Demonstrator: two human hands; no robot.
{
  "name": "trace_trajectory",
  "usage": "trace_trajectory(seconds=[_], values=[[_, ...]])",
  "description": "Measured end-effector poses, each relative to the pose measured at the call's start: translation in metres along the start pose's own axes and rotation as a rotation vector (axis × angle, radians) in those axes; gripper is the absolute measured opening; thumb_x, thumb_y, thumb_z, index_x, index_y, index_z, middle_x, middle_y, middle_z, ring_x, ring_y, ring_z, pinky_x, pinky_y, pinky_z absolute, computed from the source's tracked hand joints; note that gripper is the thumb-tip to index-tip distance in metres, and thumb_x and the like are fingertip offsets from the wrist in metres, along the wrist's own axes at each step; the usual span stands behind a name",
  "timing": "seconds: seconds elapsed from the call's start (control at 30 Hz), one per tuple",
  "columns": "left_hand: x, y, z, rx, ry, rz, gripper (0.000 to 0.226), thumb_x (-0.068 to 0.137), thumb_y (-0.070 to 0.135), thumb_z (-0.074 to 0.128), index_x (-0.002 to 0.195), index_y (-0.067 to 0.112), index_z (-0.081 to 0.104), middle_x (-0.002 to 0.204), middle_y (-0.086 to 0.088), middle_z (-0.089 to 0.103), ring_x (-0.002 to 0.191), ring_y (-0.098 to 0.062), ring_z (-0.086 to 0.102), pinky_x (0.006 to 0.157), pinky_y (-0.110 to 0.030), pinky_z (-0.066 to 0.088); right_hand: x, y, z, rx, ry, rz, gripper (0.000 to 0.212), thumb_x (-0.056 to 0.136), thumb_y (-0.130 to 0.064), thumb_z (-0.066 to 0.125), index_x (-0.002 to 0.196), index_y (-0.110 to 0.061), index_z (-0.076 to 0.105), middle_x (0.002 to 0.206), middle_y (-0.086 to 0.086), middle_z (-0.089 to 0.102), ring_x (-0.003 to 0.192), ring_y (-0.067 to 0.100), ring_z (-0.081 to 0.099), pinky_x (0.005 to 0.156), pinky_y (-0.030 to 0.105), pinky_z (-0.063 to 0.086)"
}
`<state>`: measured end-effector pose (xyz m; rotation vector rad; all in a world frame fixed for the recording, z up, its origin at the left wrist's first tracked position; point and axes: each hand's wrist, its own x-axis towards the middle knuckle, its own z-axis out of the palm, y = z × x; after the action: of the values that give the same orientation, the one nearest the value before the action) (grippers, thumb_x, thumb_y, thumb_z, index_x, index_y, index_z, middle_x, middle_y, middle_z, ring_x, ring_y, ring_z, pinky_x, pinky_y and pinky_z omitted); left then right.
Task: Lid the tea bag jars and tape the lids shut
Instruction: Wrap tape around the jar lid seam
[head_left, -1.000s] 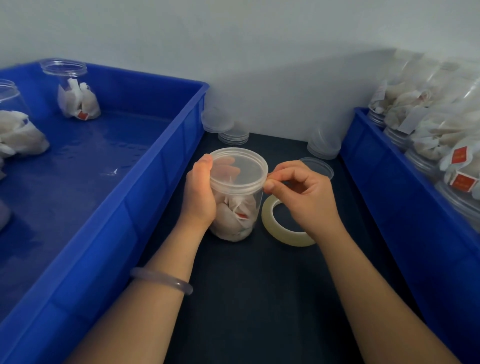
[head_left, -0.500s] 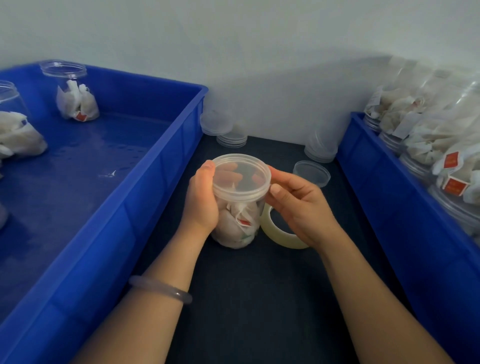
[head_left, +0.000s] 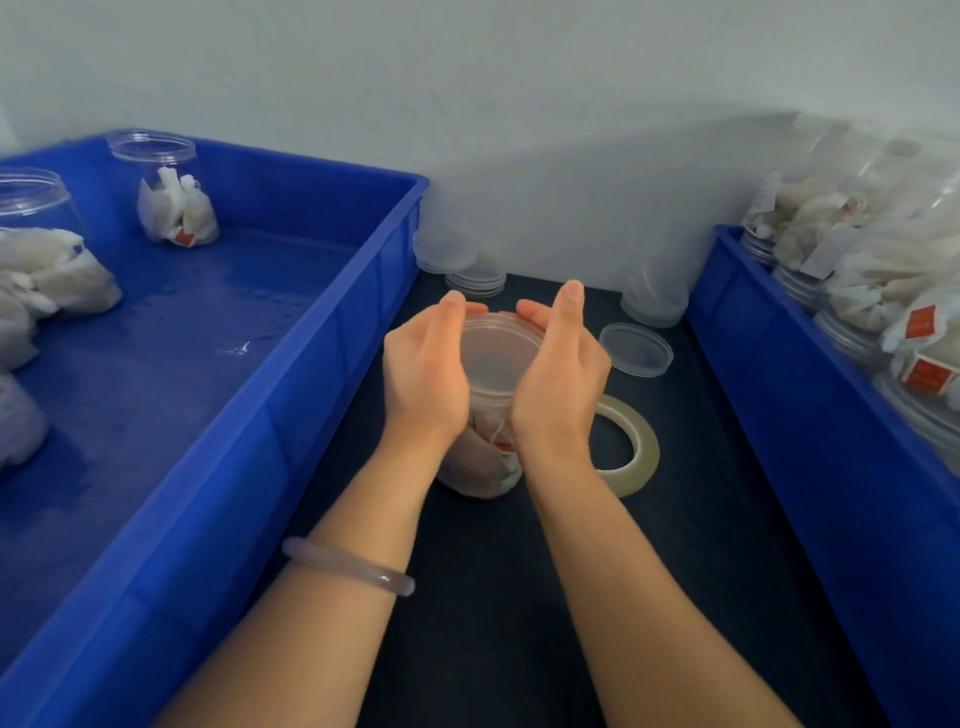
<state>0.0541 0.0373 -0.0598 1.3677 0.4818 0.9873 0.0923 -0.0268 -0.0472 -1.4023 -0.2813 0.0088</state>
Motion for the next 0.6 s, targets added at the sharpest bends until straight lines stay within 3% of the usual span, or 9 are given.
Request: trace_trajectory(seconds=[0.1, 0.17, 0.23, 0.3, 0.37, 0.43, 0.53, 0.6], values=[[0.003, 0.000, -0.001, 0.006, 0.002, -0.015, 0.031, 0.081, 0.039, 0.044, 0.080, 0.025, 0.072, 0.078, 0.007, 0.072, 0.079, -0.008, 0.067, 0.068, -0.023, 0.049, 0.001, 0.005, -0.001, -0.004, 0.009, -0.014, 0.048, 0.099, -0.050, 0.035, 0.087, -0.019, 0.071, 0.075, -0.010, 0.071, 0.072, -0.002, 0.065, 0.060, 0.009, 0.048], [0.000, 0.002, -0.003, 0.038, -0.046, -0.006, 0.028, 0.087, 0.035, 0.045, 0.088, 0.024, 0.070, 0.084, 0.007, 0.071, 0.083, -0.006, 0.066, 0.073, -0.025, 0.048, 0.005, 0.005, -0.003, -0.031, -0.056, 0.010, 0.047, 0.100, -0.049, 0.034, 0.091, -0.021, 0.070, 0.079, -0.011, 0.072, 0.075, -0.003, 0.065, 0.062, 0.008, 0.047], [-0.006, 0.004, -0.007, 0.084, -0.135, 0.008, 0.026, 0.093, 0.039, 0.041, 0.091, 0.032, 0.066, 0.088, 0.018, 0.069, 0.086, 0.005, 0.063, 0.076, -0.015, 0.045, 0.012, 0.004, -0.009, -0.068, -0.157, 0.059, 0.049, 0.100, -0.050, 0.031, 0.104, -0.019, 0.069, 0.093, -0.008, 0.073, 0.083, -0.001, 0.066, 0.069, 0.009, 0.048], [-0.015, 0.008, -0.016, 0.185, -0.185, 0.025, 0.031, 0.091, 0.054, 0.033, 0.086, 0.040, 0.061, 0.086, 0.034, 0.064, 0.085, 0.017, 0.057, 0.072, -0.003, 0.041, 0.017, -0.001, -0.018, -0.149, -0.126, 0.027, 0.051, 0.101, -0.049, 0.030, 0.109, -0.014, 0.067, 0.102, -0.002, 0.071, 0.089, 0.001, 0.064, 0.075, 0.008, 0.045], [-0.018, 0.011, -0.025, 0.217, -0.069, 0.027, 0.048, 0.085, 0.063, 0.028, 0.080, 0.034, 0.066, 0.083, 0.023, 0.069, 0.084, 0.008, 0.062, 0.078, -0.015, 0.047, 0.021, -0.008, -0.029, -0.184, 0.039, -0.064, 0.046, 0.101, -0.045, 0.033, 0.100, -0.015, 0.068, 0.093, 0.001, 0.069, 0.085, 0.003, 0.063, 0.077, 0.016, 0.048], [-0.010, 0.013, -0.031, 0.195, 0.043, 0.005, 0.051, 0.087, 0.061, 0.030, 0.086, 0.028, 0.069, 0.089, 0.013, 0.070, 0.095, -0.004, 0.064, 0.087, -0.030, 0.049, 0.015, -0.013, -0.035, -0.146, 0.015, -0.018, 0.047, 0.101, -0.047, 0.031, 0.097, -0.017, 0.068, 0.083, -0.002, 0.072, 0.077, 0.003, 0.066, 0.071, 0.021, 0.048], [-0.009, 0.019, -0.022, 0.041, -0.226, -0.062, 0.061, 0.089, 0.061, 0.033, 0.120, 0.017, 0.061, 0.115, 0.007, 0.066, 0.113, -0.009, 0.060, 0.096, -0.029, 0.046, -0.010, -0.011, -0.032, -0.063, -0.154, 0.064, 0.044, 0.098, -0.055, 0.033, 0.096, -0.026, 0.067, 0.085, -0.016, 0.073, 0.081, -0.006, 0.066, 0.073, 0.012, 0.048], [-0.017, 0.017, -0.011, 0.041, -0.310, 0.015, 0.057, 0.091, 0.054, 0.035, 0.118, 0.014, 0.064, 0.107, 0.007, 0.071, 0.104, -0.003, 0.064, 0.085, -0.015, 0.047, -0.025, -0.007, -0.029, -0.048, -0.166, -0.039, 0.040, 0.092, -0.059, 0.041, 0.099, -0.029, 0.067, 0.093, -0.021, 0.070, 0.089, -0.010, 0.062, 0.074, 0.005, 0.045]])
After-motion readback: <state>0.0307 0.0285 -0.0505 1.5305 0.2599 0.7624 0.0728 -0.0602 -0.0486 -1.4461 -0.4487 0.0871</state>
